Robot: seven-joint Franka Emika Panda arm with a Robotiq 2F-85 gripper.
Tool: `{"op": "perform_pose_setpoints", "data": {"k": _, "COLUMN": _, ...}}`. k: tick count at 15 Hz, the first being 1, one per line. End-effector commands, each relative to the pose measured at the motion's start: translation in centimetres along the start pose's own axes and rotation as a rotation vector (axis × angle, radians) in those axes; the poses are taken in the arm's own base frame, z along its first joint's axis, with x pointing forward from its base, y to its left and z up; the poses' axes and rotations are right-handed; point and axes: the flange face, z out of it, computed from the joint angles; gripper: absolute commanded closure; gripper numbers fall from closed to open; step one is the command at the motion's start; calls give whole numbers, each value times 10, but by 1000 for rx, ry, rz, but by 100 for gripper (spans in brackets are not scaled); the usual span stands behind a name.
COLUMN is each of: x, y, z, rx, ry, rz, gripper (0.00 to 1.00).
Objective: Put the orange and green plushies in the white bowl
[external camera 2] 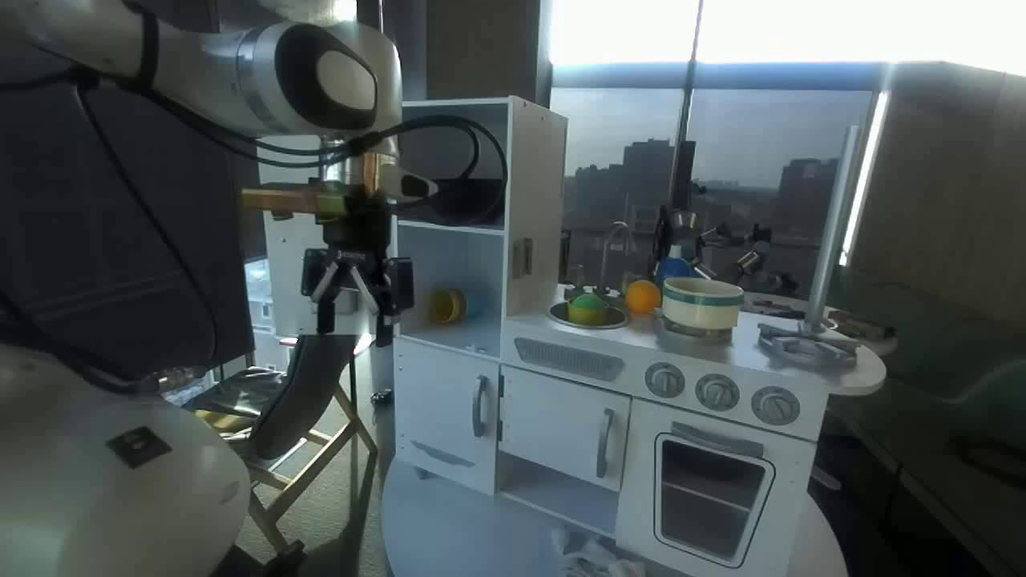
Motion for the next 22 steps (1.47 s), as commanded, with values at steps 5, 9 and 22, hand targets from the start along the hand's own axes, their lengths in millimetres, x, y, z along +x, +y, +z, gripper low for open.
{"op": "perform_pose_setpoints", "data": {"k": 5, "x": 0, "y": 0, "z": -2, "rx": 0, "ry": 3, "rz": 0, "gripper": 0}}
{"op": "perform_pose_setpoints", "data": {"k": 9, "x": 0, "y": 0, "z": -2, "rx": 0, "ry": 3, "rz": 0, "gripper": 0}}
{"op": "perform_pose_setpoints", "data": {"k": 22, "x": 112, "y": 117, "z": -39, "rx": 14, "ry": 60, "rz": 468, "gripper": 0}}
